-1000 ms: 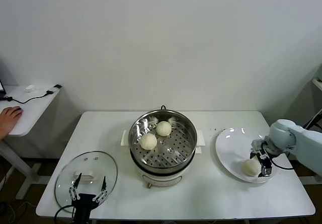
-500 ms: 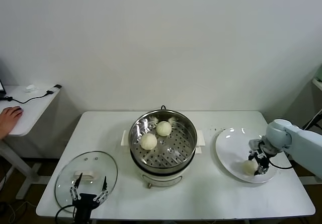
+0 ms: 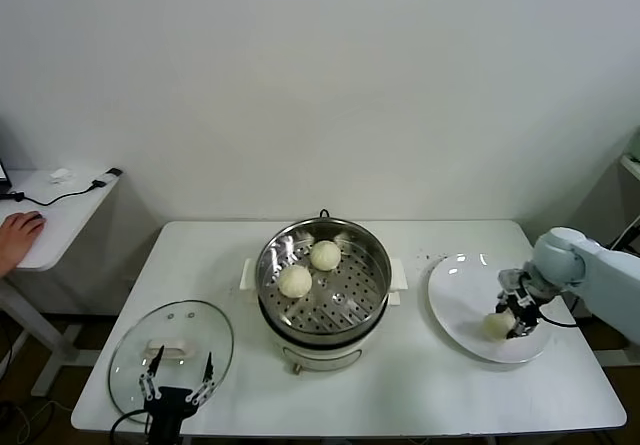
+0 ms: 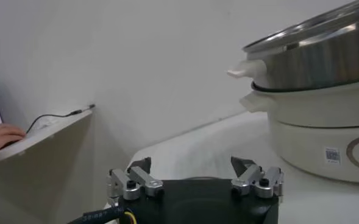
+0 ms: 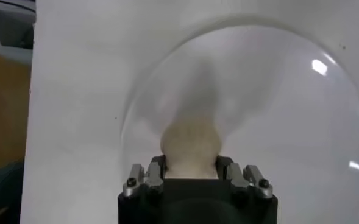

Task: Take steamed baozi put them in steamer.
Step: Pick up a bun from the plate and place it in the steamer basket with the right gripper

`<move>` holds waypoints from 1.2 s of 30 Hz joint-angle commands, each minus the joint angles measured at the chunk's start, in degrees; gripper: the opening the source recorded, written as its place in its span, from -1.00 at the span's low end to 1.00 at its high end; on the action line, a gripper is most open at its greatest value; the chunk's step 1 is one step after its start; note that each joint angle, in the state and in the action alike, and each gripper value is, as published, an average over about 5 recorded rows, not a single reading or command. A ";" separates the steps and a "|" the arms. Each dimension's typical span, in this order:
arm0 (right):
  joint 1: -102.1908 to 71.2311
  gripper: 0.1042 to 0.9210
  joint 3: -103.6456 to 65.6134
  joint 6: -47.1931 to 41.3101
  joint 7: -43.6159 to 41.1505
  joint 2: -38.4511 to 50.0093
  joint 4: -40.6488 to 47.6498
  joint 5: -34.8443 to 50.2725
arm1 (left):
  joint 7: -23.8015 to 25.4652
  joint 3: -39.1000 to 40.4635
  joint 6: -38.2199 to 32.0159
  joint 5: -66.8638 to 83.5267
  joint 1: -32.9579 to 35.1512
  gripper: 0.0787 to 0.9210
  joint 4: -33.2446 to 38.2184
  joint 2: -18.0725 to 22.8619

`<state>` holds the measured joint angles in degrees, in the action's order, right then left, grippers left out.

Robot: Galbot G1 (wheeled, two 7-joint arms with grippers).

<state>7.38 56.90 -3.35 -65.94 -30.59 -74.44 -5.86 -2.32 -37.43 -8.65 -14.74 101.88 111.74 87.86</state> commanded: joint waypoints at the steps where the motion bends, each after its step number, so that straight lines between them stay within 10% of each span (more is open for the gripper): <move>1: 20.00 0.10 7.19 16.43 -4.47 -3.33 -3.06 -4.27 | 0.11 0.08 0.25 -0.19 0.20 0.77 0.21 -0.15; 12: 41.73 0.12 16.03 30.34 -7.59 -21.00 -5.93 0.06 | 0.13 0.30 0.65 -0.94 1.12 0.77 0.51 -0.04; 36: 21.64 0.12 15.59 31.40 -4.76 -39.37 -10.65 -3.96 | 0.42 0.91 -0.19 -2.70 1.80 0.77 0.18 0.25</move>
<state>32.94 70.81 26.66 -71.05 -65.35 -83.60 -9.13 -1.94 -36.48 -8.59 -16.99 103.65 112.01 88.08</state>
